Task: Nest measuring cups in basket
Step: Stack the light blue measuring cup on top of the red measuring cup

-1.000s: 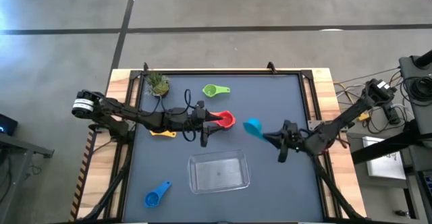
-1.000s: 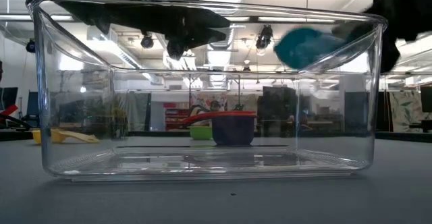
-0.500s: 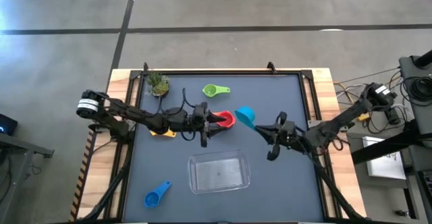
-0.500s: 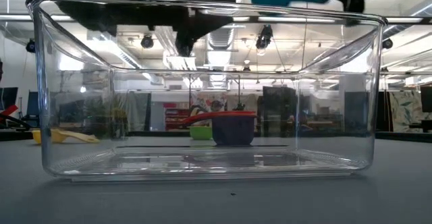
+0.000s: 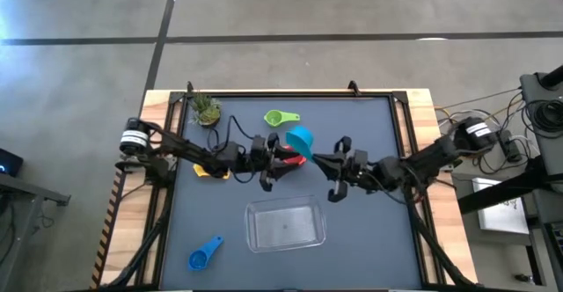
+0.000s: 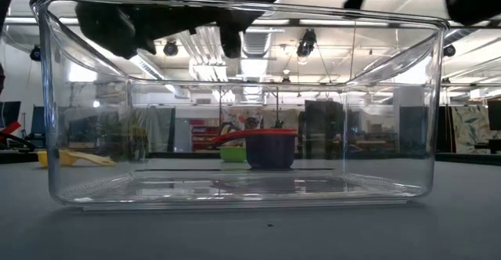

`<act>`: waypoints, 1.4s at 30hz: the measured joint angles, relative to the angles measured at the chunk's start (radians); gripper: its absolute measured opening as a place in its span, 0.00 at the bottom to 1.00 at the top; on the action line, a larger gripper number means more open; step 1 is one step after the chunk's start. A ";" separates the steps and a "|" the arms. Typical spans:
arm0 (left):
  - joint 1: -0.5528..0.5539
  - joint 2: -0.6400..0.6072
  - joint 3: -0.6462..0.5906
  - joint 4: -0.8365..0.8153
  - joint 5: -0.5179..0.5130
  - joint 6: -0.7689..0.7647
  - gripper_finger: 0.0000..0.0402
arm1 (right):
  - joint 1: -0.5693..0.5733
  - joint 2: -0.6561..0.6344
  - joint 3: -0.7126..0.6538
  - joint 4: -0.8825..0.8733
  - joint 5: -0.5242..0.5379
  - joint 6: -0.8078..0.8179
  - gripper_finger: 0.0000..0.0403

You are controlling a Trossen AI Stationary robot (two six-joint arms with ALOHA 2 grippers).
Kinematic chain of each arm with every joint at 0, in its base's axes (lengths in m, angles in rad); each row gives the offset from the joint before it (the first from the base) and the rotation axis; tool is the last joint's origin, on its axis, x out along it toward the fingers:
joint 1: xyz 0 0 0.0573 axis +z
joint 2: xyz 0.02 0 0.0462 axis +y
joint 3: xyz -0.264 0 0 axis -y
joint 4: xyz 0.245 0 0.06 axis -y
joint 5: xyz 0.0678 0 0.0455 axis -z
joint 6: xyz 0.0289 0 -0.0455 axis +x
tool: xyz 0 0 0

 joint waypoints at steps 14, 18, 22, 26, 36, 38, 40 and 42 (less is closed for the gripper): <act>0.003 0.040 0.031 0.074 0.018 -0.041 0.33 | -0.070 0.146 0.086 0.021 -0.087 0.077 0.02; 0.008 0.036 0.027 0.031 0.020 -0.031 0.09 | -0.071 0.082 0.073 -0.033 -0.084 0.027 0.02; 0.012 0.031 0.027 -0.033 0.020 -0.012 0.02 | -0.070 -0.033 0.071 -0.242 -0.084 0.006 0.05; 0.017 0.001 0.026 -0.115 0.019 -0.009 0.00 | -0.058 -0.178 0.073 -0.513 -0.032 0.016 0.09; 0.016 -0.016 0.026 -0.157 0.039 0.011 0.00 | -0.013 -0.263 0.070 -0.655 -0.024 0.051 0.12; 0.016 -0.017 0.026 -0.173 0.045 0.011 0.00 | -0.002 -0.264 0.070 -0.695 -0.024 0.058 0.12; 0.016 -0.021 0.026 -0.185 0.051 0.011 0.00 | 0.006 -0.261 0.070 -0.736 -0.009 0.078 0.12; 0.016 -0.026 0.026 -0.203 0.063 0.009 0.00 | 0.019 -0.264 0.070 -0.787 0.014 0.087 0.12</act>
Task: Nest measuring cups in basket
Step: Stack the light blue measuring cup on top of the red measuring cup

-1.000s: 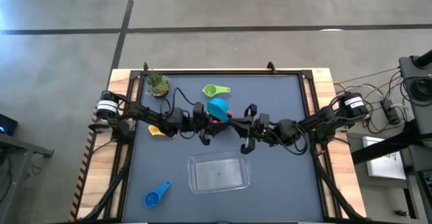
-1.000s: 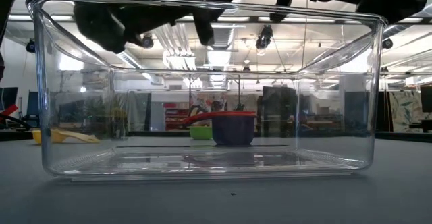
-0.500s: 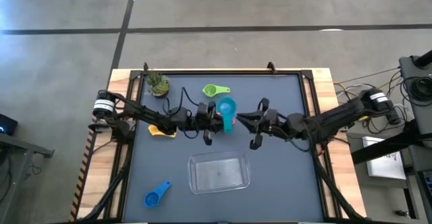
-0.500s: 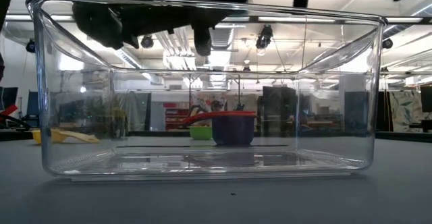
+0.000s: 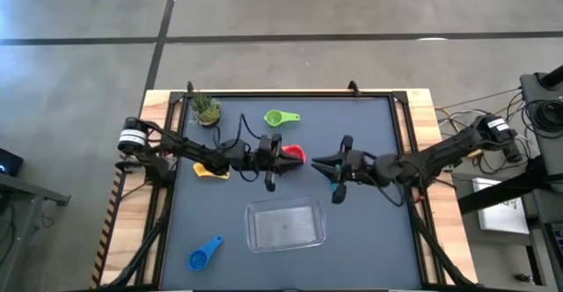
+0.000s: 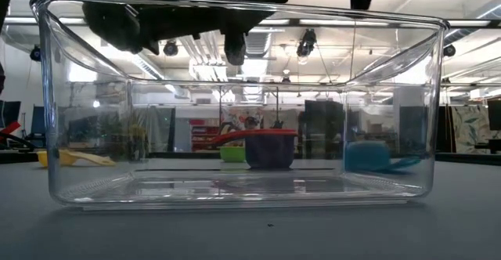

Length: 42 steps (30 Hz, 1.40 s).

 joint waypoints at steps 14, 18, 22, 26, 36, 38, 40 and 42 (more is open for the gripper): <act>0.000 -0.067 0.134 -0.558 0.035 0.101 0.00 | 0.096 -0.137 -0.001 -1.032 0.180 0.592 0.13; -0.011 -0.059 0.171 -0.651 0.035 0.161 0.02 | 0.133 -0.089 -0.002 -1.147 0.159 0.622 0.15; -0.012 -0.065 0.178 -0.660 0.034 0.181 0.09 | 0.189 -0.028 0.007 -1.128 0.121 0.517 0.17; -0.010 -0.119 0.170 -0.751 0.021 0.203 0.16 | 0.260 0.032 0.017 -1.132 0.102 0.456 0.17; -0.022 -0.322 0.018 -0.690 -0.111 0.237 0.22 | 0.317 0.202 0.025 -1.127 0.046 0.553 0.17; -0.022 -0.351 -0.035 -0.631 -0.111 0.234 0.22 | 0.318 0.248 0.024 -1.121 0.015 0.522 0.18; -0.022 -0.371 -0.079 -0.570 -0.111 0.226 0.22 | 0.317 0.290 0.025 -1.099 0.005 0.506 0.21; -0.022 -0.388 -0.112 -0.521 -0.111 0.214 0.22 | 0.317 0.334 0.033 -1.105 0.007 0.504 0.26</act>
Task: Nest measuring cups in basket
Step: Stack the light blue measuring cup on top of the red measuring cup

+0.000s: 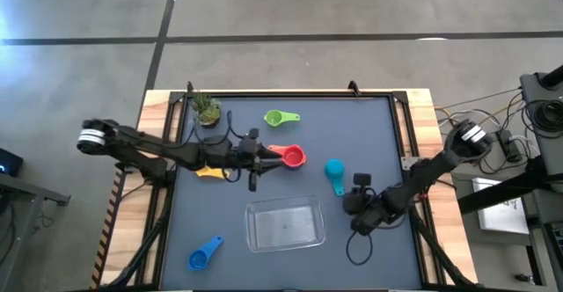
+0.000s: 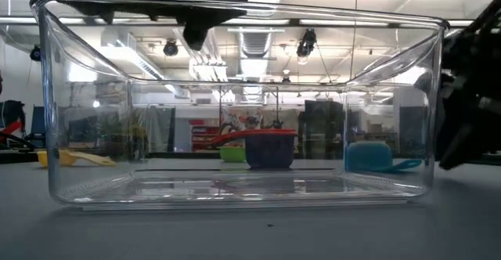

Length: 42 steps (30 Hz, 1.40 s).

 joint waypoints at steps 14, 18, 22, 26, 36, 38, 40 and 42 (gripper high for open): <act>0.000 -0.005 -0.024 0.022 0.000 -0.011 0.22 | 0.000 0.186 0.127 -0.036 0.167 -0.122 0.53; 0.000 -0.002 -0.024 0.020 0.000 -0.013 0.22 | -0.004 0.236 0.129 -0.058 0.173 -0.075 0.49; 0.000 -0.002 -0.024 0.025 0.000 -0.013 0.22 | -0.013 0.288 0.131 -0.053 0.157 -0.046 0.37; 0.000 -0.002 -0.024 0.026 0.000 -0.013 0.22 | -0.013 0.308 0.147 -0.053 0.161 -0.044 0.16; 0.000 -0.002 -0.024 0.021 0.001 -0.013 0.22 | 0.000 0.207 0.327 -0.388 0.412 0.209 0.02; -0.001 -0.001 -0.024 0.021 0.001 -0.013 0.22 | 0.029 0.190 0.376 -0.462 0.466 0.255 0.02; -0.001 -0.001 -0.024 0.021 0.001 -0.013 0.22 | 0.055 0.167 0.418 -0.487 0.529 0.278 0.02; -0.001 -0.001 -0.024 0.021 0.001 -0.013 0.22 | 0.084 0.130 0.456 -0.483 0.619 0.297 0.02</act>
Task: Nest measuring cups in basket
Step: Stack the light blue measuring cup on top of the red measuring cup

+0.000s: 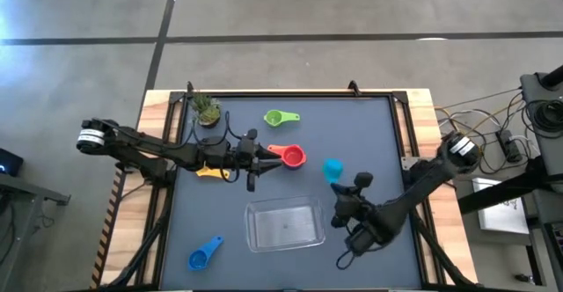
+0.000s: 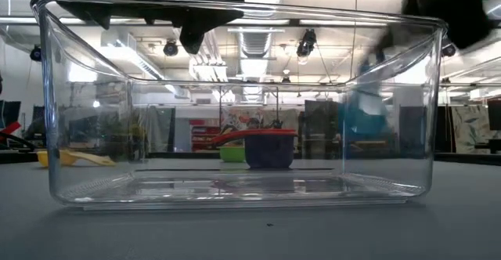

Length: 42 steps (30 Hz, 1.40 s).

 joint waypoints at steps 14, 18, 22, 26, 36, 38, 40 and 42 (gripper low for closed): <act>-0.028 0.099 0.016 0.088 0.021 0.136 0.25 | 0.093 -0.187 0.010 0.138 0.164 -0.015 0.02; -0.028 0.173 0.076 0.091 0.021 0.150 0.30 | 0.089 -0.214 0.001 0.186 0.134 -0.060 0.02; -0.043 0.259 0.158 0.087 0.075 0.177 0.38 | 0.071 -0.231 0.002 0.235 0.085 -0.108 0.02; -0.068 0.322 0.273 0.065 0.115 0.190 0.48 | 0.045 -0.232 0.005 0.292 0.041 -0.174 0.02; -0.078 0.451 0.522 -0.265 0.120 0.143 0.58 | -0.005 -0.232 0.005 0.446 -0.029 -0.325 0.02; -0.079 0.479 0.544 -0.270 0.134 0.138 0.58 | -0.014 -0.232 0.003 0.468 -0.049 -0.347 0.02; -0.077 0.499 0.563 -0.271 0.153 0.134 0.57 | -0.021 -0.232 0.001 0.482 -0.054 -0.358 0.02; -0.076 0.509 0.574 -0.271 0.158 0.131 0.55 | -0.026 -0.232 -0.001 0.483 -0.056 -0.363 0.02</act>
